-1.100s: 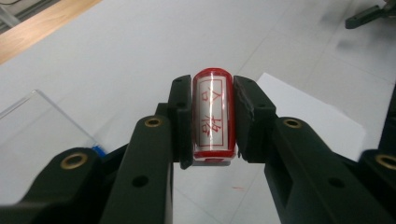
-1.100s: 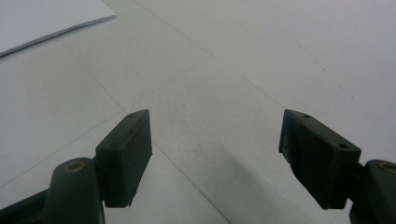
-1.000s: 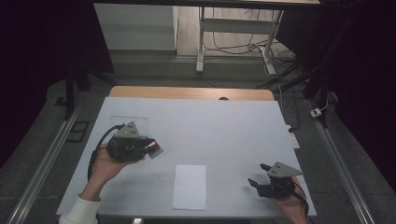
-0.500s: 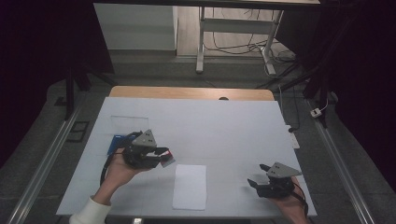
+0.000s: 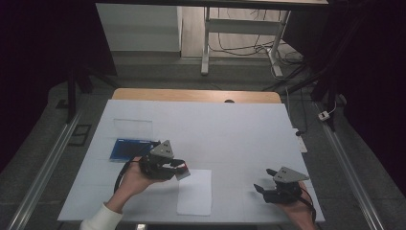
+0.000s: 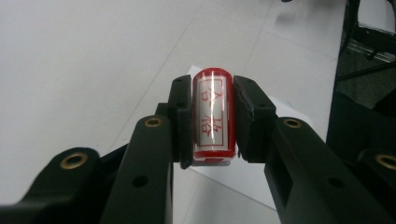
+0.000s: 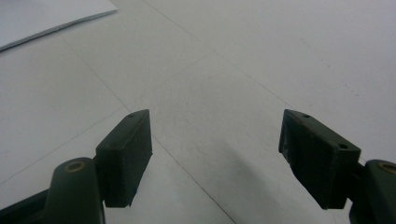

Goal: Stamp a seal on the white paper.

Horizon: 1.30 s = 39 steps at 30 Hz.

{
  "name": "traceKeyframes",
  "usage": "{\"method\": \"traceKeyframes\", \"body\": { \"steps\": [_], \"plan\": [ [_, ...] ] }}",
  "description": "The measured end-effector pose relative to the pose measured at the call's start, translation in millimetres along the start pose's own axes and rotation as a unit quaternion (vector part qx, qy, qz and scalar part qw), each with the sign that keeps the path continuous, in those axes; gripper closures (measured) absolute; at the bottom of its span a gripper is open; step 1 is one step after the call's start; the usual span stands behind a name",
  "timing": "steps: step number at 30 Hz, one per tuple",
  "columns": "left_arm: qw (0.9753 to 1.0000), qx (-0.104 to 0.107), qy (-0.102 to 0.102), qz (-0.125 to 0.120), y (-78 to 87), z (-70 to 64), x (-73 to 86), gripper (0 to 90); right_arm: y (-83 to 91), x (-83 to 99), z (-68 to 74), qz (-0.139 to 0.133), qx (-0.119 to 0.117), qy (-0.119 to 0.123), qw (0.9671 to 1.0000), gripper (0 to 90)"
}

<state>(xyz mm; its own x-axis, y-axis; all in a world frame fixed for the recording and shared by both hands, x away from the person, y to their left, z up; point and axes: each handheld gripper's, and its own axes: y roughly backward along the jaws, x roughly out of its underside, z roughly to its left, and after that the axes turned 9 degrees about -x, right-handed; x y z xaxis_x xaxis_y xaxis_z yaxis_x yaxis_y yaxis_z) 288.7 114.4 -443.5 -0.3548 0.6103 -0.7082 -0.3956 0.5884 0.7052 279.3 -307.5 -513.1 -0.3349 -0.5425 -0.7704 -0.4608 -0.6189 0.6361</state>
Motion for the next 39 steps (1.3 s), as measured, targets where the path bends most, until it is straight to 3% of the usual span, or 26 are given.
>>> {"method": "traceKeyframes", "body": {
  "steps": [8,20,39],
  "plan": [
    [0.9997,0.013,-0.018,0.010,-11.2,-12.3,-5.9,70.1,0.1,0.1,0.8,0.000,-0.001,-0.002,1.0000,25.1],
    [0.9989,0.028,-0.030,0.024,-29.6,-23.4,-8.2,70.1,1.0,1.1,0.1,0.002,0.001,0.000,1.0000,25.2],
    [0.9985,0.012,-0.031,0.044,-52.9,-25.5,-2.7,70.1,0.6,2.0,0.1,0.004,-0.001,-0.001,1.0000,25.3]
  ]
}}
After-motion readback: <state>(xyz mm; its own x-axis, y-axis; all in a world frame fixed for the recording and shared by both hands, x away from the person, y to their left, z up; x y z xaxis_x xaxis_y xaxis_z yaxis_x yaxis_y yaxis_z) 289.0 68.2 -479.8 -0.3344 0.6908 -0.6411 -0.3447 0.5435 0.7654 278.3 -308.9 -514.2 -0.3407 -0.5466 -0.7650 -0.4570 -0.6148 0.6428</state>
